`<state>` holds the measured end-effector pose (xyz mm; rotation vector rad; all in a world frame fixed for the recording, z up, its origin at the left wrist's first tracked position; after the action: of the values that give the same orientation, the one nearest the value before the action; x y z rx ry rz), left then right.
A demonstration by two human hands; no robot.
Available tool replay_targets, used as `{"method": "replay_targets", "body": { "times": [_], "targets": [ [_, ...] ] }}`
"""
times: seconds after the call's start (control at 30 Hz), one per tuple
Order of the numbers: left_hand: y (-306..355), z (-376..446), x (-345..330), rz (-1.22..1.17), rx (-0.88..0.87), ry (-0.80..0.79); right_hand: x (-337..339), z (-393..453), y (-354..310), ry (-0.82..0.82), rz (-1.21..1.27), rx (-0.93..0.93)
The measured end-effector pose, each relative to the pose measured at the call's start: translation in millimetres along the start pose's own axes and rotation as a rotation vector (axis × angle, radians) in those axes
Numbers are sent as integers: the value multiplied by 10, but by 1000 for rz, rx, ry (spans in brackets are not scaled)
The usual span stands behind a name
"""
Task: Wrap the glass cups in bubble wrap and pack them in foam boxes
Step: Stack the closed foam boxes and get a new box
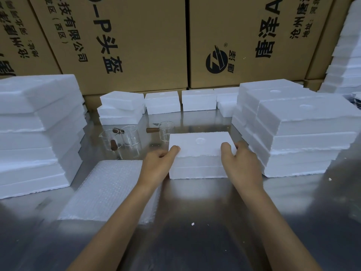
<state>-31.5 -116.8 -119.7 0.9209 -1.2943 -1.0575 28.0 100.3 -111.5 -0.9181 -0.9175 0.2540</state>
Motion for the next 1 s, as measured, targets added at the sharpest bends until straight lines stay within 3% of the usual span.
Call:
{"method": "replay_targets", "body": {
  "times": [0.2, 0.4, 0.57, 0.7, 1.0],
  "targets": [
    [35, -264, 59, 100, 70, -28, 204, -178, -219, -106, -290, 120],
    [26, -520, 94, 23, 149, -180, 422, -429, -208, -98, -485, 137],
    [29, -796, -156, -220, 252, -426, 818, -640, -163, 109, -625, 221],
    [126, -922, -502, -276, 267, -564, 926, -724, -135, 163, -620, 270],
    [282, -916, -1288, -397, 257, -559, 1060, -499, 238, 388, -469, 209]
  ]
}}
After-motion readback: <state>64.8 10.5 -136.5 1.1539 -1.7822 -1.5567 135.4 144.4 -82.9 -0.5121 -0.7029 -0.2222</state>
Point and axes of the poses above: each hand's wrist, its own z-axis towards the middle knuckle, its own x-axis out of the back of the hand, y = z × x, the point moved 5 cm from there along z, towards the middle knuckle, and after that the axes turned 3 degrees about -z, right-handed, at the moved point
